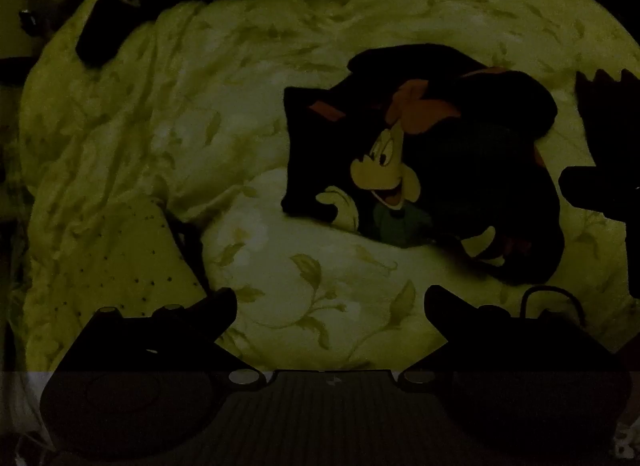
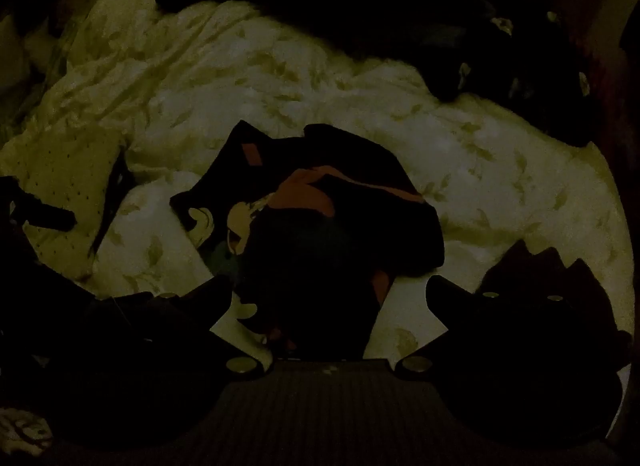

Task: Fold large clothes
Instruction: 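Position both grippers over the dark Mickey Mouse sweatshirt on the duvet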

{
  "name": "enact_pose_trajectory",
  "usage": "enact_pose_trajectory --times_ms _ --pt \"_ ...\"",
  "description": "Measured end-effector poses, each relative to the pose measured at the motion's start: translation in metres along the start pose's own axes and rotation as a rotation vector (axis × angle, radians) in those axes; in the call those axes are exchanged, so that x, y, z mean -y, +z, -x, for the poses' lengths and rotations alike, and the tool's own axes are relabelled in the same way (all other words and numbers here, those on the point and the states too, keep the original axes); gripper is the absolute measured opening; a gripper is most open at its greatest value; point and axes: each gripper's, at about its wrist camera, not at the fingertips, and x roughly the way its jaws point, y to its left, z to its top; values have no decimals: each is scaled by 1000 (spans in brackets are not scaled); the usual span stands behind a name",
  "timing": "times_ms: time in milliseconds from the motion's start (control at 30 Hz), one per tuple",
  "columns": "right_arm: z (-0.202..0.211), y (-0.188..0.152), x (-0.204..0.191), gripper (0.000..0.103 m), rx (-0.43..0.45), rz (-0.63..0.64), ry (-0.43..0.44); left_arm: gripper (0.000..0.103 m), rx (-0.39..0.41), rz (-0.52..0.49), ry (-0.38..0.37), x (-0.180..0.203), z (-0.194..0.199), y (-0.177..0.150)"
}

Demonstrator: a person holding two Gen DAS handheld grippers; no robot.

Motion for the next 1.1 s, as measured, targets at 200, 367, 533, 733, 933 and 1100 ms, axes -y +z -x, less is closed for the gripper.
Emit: enact_pose_trajectory --times_ms 200,367,533,733,933,1100 --pt "-7 9 -8 103 4 8 -7 103 6 -7 -3 1 -1 1" --pt "-9 5 2 103 -2 -46 20 103 -1 -4 -12 0 -2 3" --pt "-9 6 4 103 34 -55 17 103 -5 4 -16 -1 -4 5" --pt "-13 3 2 103 51 -55 25 103 -7 1 -16 -2 -7 6" --pt "-20 2 8 103 8 -122 57 103 -15 8 -17 -4 -11 8" --pt "-22 4 8 103 4 -116 25 103 -9 -1 -13 -4 -14 10"
